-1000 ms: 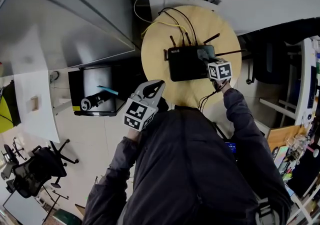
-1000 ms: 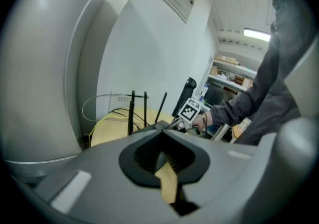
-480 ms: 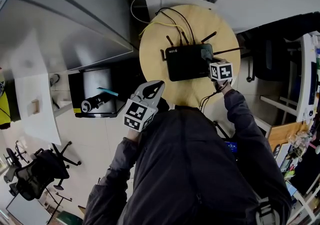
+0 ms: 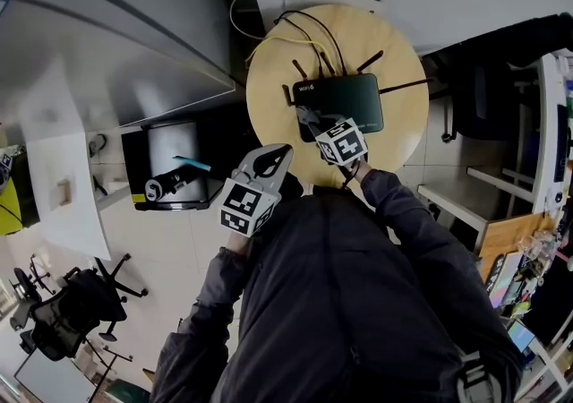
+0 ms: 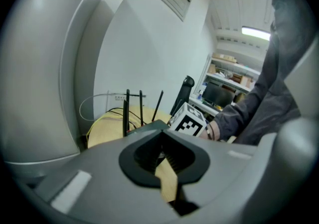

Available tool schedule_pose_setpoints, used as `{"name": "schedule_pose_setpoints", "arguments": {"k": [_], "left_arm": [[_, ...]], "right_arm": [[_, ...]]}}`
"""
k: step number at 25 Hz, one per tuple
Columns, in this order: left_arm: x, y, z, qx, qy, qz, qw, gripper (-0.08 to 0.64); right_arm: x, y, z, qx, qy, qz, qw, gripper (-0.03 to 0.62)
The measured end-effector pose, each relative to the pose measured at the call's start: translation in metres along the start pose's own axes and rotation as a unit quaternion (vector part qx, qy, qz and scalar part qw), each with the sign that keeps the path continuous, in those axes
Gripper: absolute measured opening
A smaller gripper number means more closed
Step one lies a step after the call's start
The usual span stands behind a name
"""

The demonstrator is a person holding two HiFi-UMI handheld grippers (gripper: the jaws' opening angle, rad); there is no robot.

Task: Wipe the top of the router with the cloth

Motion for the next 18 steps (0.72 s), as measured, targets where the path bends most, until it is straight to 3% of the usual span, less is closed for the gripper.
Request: {"name": "schedule_pose_setpoints", "arguments": {"k": [4,9,18], "left_arm": [[-0.001,0.003,0.002,-0.002,0.001,-0.002,1.0,0.0],[-0.002,0.005,0.004,-0.004,0.002,-0.002,1.0,0.0],[0.005,0.004,0.002,0.001,-0.001,0.011,0.9999,0.0]], "right_arm": [[0.009,-0.019,0.002,-0.032,-0.01,-0.007,0.999,0.032],[0.005,-0.003,0.008,-0.04,-0.019,0.001,0.999,0.032],[-0.017,0.06,0.036,0.05,-0.016,0.038,0.998,0.032]]}}
Point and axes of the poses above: the fingertips, and each gripper's own axes: x forward along the fingers, y to its right, z out of its underside, the point moved 10 cm from there along -x, backward along the fingers, and after that the axes turned 15 degrees about z, right-handed, at the moved point
